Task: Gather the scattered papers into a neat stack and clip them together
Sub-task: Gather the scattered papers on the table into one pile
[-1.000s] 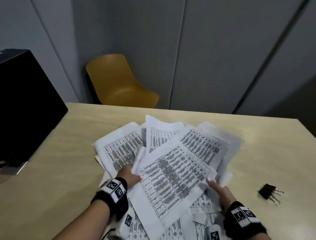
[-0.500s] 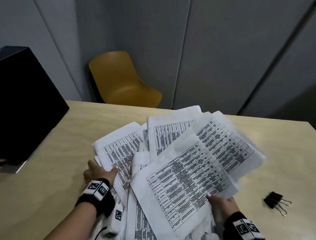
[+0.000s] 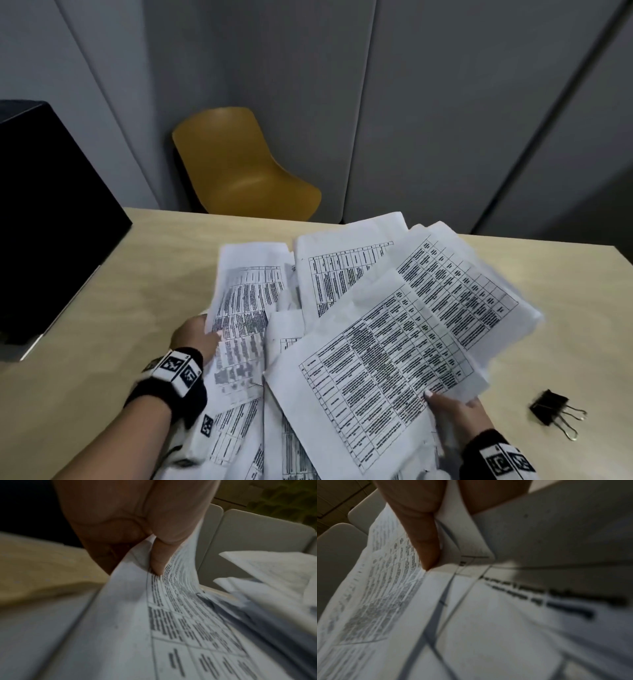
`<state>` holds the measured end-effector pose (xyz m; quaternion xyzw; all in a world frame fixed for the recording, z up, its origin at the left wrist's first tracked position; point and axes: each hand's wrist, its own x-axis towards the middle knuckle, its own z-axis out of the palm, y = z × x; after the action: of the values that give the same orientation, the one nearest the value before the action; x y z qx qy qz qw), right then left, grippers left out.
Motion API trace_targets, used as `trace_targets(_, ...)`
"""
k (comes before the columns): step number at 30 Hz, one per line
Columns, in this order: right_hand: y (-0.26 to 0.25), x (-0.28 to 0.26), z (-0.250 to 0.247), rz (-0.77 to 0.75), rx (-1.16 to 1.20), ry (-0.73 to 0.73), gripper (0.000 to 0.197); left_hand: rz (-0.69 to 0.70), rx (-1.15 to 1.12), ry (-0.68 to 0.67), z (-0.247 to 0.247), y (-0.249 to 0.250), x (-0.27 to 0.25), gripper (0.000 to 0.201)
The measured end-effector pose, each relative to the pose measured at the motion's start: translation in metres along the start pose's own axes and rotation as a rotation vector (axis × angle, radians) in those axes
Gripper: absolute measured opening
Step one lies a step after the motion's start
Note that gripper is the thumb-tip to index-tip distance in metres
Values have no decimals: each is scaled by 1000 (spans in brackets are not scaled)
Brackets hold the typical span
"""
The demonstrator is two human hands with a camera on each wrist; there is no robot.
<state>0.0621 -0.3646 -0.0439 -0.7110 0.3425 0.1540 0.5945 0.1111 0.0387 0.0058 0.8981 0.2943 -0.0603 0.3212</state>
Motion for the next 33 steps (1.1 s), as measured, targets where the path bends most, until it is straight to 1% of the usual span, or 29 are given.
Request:
trace_targets(1,-5,1,-4,-9,2,13,39,16,53,-1,-4,-1,3,29)
trace_targets(2,-7,3,-9,-8,25,16,31,29,93,-4,-8,-2,5,29)
trace_targets(3,-7,6,-11,18,49,20,33,33,106,-16,-11,-3,8,29)
trace_targets(4,-7,7,-13,29,57,33,35,25,110,-59,-13,-3,9,30)
trace_targets(6,-5,6,-13,59,75,51,35,9,177,-207,-13,-1,12,35)
trace_targets(7,-3,7,-14,70,93,58,32,-3,241,-269,-11,0,12,42)
trace_targets(8,-3,6,-14,88,90,46,32,-3,299,-284,-7,-1,12,53)
trace_targets(9,-3,7,-15,95,63,50,34,9,335,-249,-1,-2,11,66)
trace_targets(10,-6,7,-14,107,39,44,36,32,343,-183,5,-3,10,77)
trace_targets(12,-8,9,-14,92,2,49,44,62,328,-80,14,-2,8,93)
trace_targets(13,-9,8,-14,86,-19,50,49,56,318,-67,18,-2,9,100)
trace_targets(15,-11,3,-11,94,-2,36,48,47,306,-76,21,3,11,108)
trace_targets(18,-13,-4,-8,128,58,-2,48,24,358,-91,22,8,18,108)
trace_targets(20,-14,-6,-7,121,83,-12,43,12,428,-108,22,12,18,100)
trace_targets(22,-13,-5,-9,110,94,-11,40,33,451,-94,25,15,17,92)
trace_targets(24,-11,-3,-10,112,118,-20,46,57,398,-84,29,16,16,94)
trace_targets(26,-13,-10,-8,117,134,-6,54,95,345,-80,33,15,17,100)
trace_targets(28,-13,-11,-8,109,148,-7,54,137,369,-85,31,18,17,104)
trace_targets(30,-16,-12,-9,74,136,-27,43,127,411,-91,25,22,18,97)
trace_targets(31,-18,-13,-10,55,139,-37,31,111,420,-100,21,24,20,94)
trace_targets(32,-22,-15,-10,8,154,-56,21,98,415,-110,17,26,23,94)
trace_targets(33,-28,-21,-9,-21,159,-57,20,88,408,-123,15,26,27,98)
